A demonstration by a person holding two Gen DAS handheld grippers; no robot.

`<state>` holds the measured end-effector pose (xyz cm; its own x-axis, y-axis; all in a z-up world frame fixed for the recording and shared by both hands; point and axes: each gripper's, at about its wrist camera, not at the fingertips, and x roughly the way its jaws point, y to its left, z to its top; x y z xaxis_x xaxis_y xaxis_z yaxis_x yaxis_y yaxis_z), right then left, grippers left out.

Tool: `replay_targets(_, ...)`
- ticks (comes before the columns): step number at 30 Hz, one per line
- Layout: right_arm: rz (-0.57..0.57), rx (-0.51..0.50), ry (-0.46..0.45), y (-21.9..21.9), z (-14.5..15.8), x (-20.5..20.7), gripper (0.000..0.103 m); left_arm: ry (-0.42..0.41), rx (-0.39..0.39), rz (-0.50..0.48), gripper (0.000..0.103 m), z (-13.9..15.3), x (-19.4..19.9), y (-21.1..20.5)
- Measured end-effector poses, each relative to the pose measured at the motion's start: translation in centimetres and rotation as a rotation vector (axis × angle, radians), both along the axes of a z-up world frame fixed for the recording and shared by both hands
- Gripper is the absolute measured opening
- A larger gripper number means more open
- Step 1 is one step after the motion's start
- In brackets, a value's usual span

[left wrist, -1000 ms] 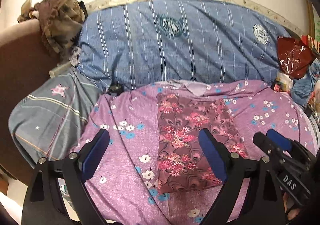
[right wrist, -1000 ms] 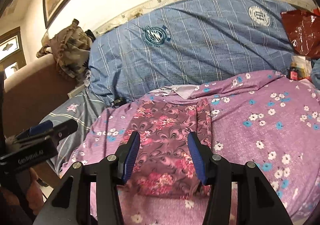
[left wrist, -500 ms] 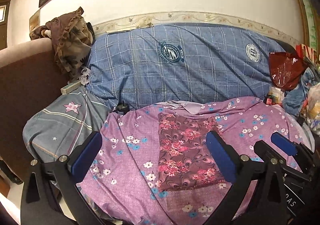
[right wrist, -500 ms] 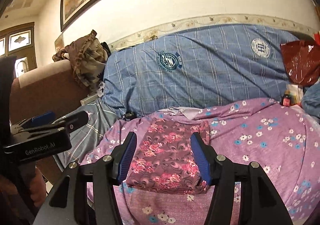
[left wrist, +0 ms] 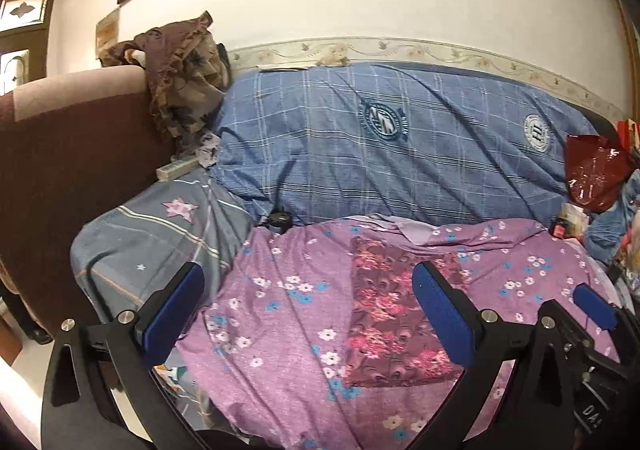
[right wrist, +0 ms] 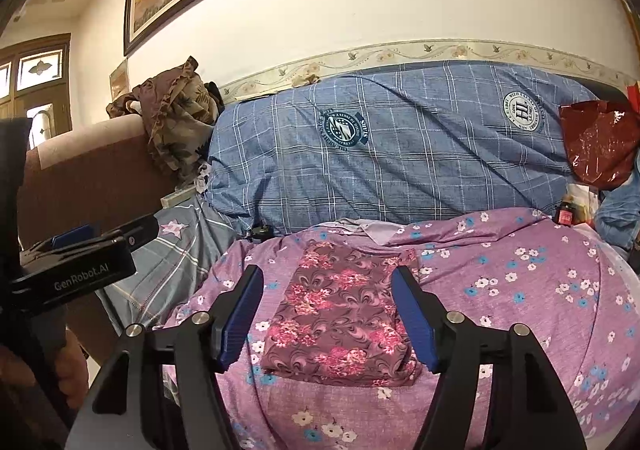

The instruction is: Fold small clothes

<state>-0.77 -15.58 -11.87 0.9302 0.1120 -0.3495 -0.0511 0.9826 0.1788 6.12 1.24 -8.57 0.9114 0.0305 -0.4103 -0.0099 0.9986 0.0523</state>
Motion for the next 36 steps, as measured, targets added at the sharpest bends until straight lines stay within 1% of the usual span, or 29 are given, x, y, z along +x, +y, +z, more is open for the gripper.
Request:
replay_targets(7, -0.011, 0.005, 0.005, 0.5, 0.3, -0.1, 0.082, -0.012, -0.008, 0.004, 0.103, -0.2, -0.1, 0.7)
replay_targets(12, -0.028, -0.010, -0.012, 0.7, 0.3, -0.3, 0.093, -0.004, -0.017, -0.002, 0.103, -0.5, 0.0, 1.0)
replay_targets(15, -0.038, -0.017, -0.015, 0.9, 0.3, -0.3, 0.098, -0.005, -0.017, -0.004, 0.103, -0.6, 0.1, 1.1)
replay_targets(20, -0.028, -0.023, 0.016, 1.2, 0.0, 0.3, 0.098, 0.000, -0.017, -0.006, 0.103, -0.7, 0.2, 1.3)
replay_targets(27, -0.010, -0.047, 0.028, 2.0, -0.7, 0.6, 0.098, -0.006, -0.032, -0.016, 0.103, -0.9, 0.2, 1.7)
replay_targets(36, -0.004, -0.039, 0.045, 1.9, -1.4, 1.0, 0.098, 0.009, -0.040, -0.041, 0.103, -1.2, 0.6, 1.6)
